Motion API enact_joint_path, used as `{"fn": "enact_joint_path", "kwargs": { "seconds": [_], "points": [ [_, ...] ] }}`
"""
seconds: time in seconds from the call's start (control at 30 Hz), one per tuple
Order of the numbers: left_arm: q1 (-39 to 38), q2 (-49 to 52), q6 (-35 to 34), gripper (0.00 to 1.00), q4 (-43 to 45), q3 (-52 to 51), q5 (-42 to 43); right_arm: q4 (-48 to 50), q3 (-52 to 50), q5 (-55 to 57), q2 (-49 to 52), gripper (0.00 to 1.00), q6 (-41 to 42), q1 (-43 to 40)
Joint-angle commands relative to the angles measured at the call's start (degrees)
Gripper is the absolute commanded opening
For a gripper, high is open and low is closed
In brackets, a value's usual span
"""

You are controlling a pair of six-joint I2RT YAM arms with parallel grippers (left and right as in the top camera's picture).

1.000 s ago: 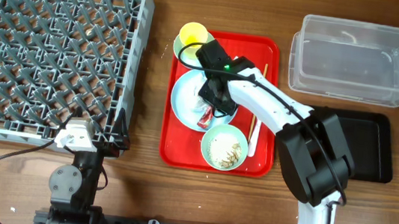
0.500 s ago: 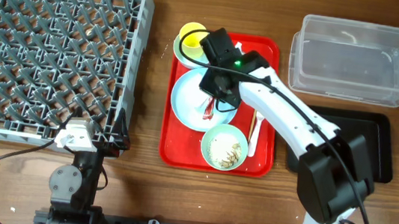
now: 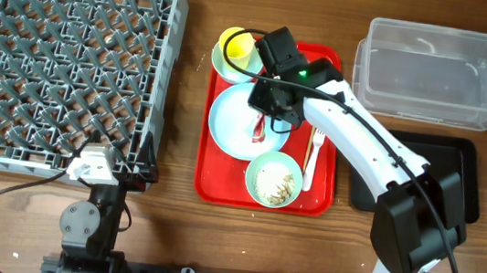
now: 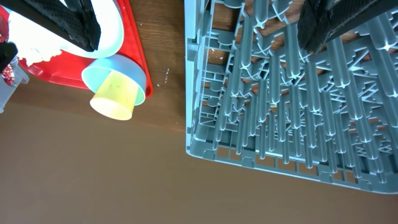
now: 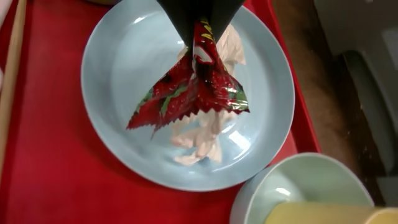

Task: Sort waste into correct bins and load items into the dishwasher rack
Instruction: 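Lift the red wrapper and drop it into the clear bin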

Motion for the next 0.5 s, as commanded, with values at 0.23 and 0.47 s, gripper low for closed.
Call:
{"fn": "enact_joint_path", "kwargs": {
  "seconds": [0.23,0.47],
  "points": [
    [-0.3,-0.4,1.1,1.0,-0.2,-0.2,0.3,3.9,-5.8,-4.9,-1.4,0.07,-4.6,1.6],
    [-0.3,-0.4,1.1,1.0,-0.2,-0.1,0.3,11.1,-7.3,-11.4,-1.4,0.13,-10.4,3.1]
  ]
}}
